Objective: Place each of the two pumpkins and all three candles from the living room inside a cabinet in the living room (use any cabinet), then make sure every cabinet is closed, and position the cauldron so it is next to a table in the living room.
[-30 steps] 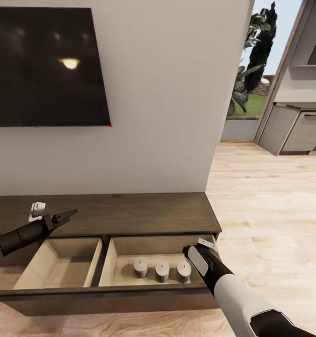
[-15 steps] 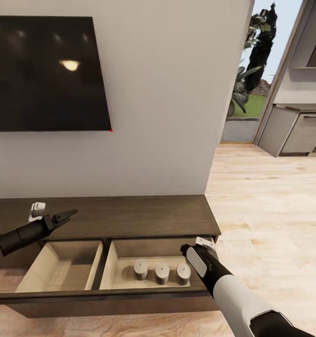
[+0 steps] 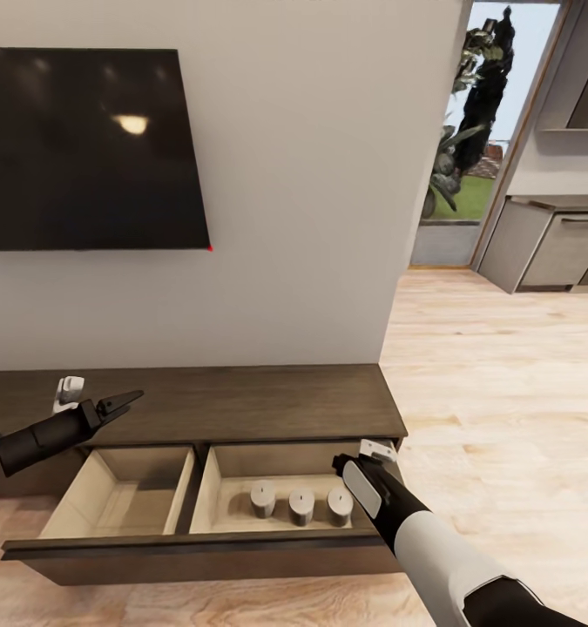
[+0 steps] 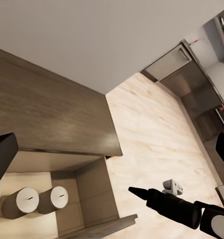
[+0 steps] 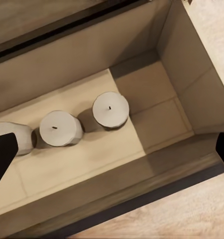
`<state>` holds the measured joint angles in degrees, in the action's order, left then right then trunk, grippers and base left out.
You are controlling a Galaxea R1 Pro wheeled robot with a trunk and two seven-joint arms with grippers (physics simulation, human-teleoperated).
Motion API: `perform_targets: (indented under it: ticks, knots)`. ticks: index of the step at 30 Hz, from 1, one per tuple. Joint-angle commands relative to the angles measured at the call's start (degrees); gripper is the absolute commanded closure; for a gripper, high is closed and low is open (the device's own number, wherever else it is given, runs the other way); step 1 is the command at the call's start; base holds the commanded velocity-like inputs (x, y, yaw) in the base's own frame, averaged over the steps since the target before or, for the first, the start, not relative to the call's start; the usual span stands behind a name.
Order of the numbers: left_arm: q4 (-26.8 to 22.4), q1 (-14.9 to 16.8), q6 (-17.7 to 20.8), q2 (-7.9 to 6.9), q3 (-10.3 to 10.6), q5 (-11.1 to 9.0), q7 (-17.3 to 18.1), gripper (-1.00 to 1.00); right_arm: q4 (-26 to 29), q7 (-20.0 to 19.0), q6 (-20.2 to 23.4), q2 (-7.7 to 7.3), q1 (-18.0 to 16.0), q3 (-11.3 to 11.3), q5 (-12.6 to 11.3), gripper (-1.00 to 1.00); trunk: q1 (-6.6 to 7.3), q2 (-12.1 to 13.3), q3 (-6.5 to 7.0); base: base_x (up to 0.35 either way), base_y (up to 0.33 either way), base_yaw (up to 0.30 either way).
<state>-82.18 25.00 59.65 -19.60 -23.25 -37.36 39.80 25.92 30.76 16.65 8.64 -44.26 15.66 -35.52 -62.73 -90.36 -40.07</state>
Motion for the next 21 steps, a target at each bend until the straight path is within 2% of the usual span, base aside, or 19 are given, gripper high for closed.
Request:
perform_targets:
  ticks: [1,16,21]
  knots:
    - [0.0,0.05,0.22,0.0,-0.06,0.31,0.36,-1.0,0.1,0.44,0.3,-0.04,-0.04,0.42,-0.37,-1.0,0.23,0.39,0.13,-0.003,0.0,0.0]
    - [-0.03,0.05,0.2,0.0,-0.06,0.33,0.36,-1.0,0.1,0.44,0.31,0.63,-0.04,0.42,-0.43,-1.0,3.52,6.4,2.82,-0.001,0.0,0.0]
    - [-0.03,0.05,0.2,0.0,-0.05,0.32,0.36,-1.0,0.1,0.42,0.31,0.67,-0.04,0.42,-0.43,-1.0,4.4,8.01,3.54,-0.209,0.0,0.0]
